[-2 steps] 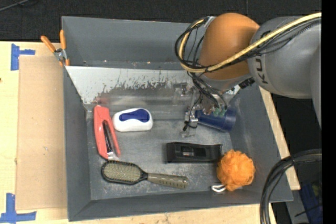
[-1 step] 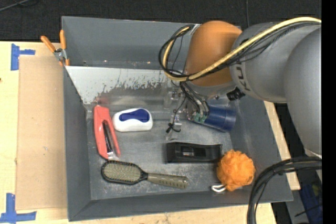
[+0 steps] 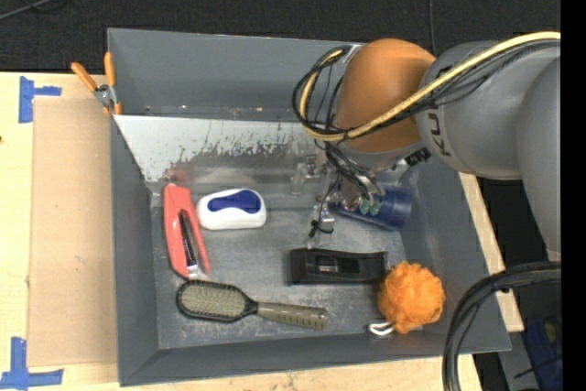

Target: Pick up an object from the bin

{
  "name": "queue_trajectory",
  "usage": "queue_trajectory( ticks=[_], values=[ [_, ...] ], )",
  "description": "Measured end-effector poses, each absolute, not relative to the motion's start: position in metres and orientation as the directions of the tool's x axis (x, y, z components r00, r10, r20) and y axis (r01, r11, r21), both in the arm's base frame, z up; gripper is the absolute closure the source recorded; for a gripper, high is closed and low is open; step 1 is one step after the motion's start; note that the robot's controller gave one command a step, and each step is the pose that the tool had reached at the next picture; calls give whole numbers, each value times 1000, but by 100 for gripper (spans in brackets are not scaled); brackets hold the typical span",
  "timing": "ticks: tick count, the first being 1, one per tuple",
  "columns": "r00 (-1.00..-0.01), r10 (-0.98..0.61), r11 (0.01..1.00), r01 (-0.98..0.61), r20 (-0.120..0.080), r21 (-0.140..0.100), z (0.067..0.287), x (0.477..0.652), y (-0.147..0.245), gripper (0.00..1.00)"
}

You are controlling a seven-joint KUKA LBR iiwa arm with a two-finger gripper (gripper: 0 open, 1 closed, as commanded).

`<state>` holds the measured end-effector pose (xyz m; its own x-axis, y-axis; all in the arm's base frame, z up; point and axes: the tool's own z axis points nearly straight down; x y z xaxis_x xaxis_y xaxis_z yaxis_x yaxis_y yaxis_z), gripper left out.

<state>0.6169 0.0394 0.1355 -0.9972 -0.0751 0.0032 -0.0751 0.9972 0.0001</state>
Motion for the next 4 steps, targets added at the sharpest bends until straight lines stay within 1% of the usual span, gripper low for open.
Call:
queue_trajectory(
  ticks=[1, 2, 3, 4],
  values=[
    [-973, -229, 973, -229, 2, -1, 130, 617, 33, 0],
    [-936, -352, 936, -352, 3, 0, 124, 588, 51, 0],
    [-959, -283, 959, -283, 1, 1, 151, 608, 34, 0],
    [-876, -482, 876, -482, 5, 3, 124, 596, 18, 0]
  ],
)
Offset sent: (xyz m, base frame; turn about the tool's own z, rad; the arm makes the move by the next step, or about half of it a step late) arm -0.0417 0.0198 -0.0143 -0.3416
